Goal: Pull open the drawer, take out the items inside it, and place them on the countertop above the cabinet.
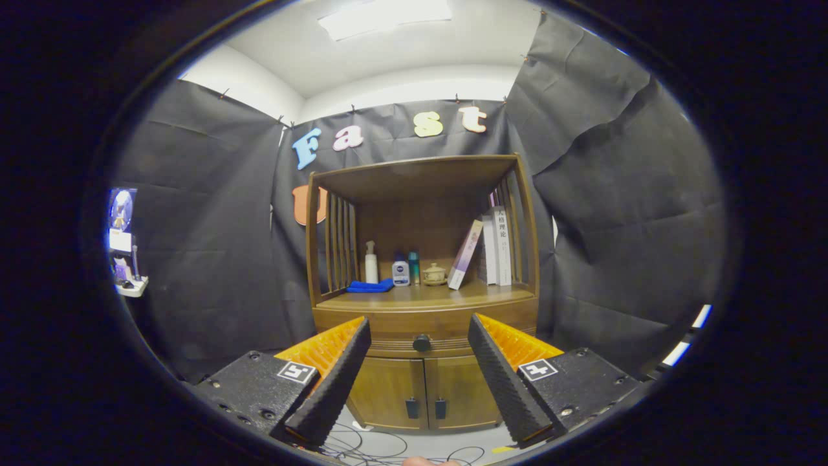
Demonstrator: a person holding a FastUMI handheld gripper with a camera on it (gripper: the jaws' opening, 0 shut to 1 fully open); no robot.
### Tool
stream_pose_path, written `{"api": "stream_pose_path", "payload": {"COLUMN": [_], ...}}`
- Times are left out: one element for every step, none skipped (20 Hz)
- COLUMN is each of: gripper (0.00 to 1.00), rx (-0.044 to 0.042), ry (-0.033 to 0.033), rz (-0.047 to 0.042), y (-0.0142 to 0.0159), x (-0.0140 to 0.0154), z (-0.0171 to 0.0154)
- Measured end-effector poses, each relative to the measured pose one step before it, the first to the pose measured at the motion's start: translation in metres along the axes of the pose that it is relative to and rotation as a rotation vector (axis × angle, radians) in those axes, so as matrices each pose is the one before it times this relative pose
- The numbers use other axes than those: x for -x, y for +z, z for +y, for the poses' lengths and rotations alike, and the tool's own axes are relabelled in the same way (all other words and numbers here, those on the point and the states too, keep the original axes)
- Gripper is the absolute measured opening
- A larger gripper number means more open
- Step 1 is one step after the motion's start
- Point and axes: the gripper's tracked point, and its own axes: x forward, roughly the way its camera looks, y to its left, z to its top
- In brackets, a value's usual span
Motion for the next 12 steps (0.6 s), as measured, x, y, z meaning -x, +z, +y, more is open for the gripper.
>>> {"api": "stream_pose_path", "payload": {"gripper": [0.99, 0.99, 0.99, 0.99, 0.99, 0.99, 0.99, 0.99, 0.99, 0.99, 0.99, 0.99], "rx": [-0.00741, -0.00774, -0.00217, 0.00278, 0.00396, 0.00440, 0.00655, 0.00732, 0.00355, 0.00071, -0.00359, -0.00825], "ry": [-0.00651, -0.00987, -0.00209, -0.00619, -0.00397, -0.00197, 0.00484, -0.00029, 0.00155, 0.00349, 0.00299, 0.00492], "rz": [0.00193, -0.00133, -0.00230, 0.00526, 0.00660, 0.00843, 0.00134, 0.00178, 0.00294, 0.00895, 0.01592, 0.01273], "y": [-0.00004, 0.00008, -0.00290, -0.00387, -0.00562, -0.00366, -0.00206, -0.00064, -0.00514, -0.00448, -0.00753, -0.00546], "x": [-0.00268, -0.00297, -0.00121, -0.00251, -0.00168, -0.00401, -0.00305, -0.00452, -0.00410, -0.00621, -0.00817, -0.00851], "z": [-0.00072, -0.00261, -0.00085, -0.00132, -0.00108, -0.00079, -0.00029, -0.00004, -0.00050, 0.00072, 0.00120, 0.00179]}}
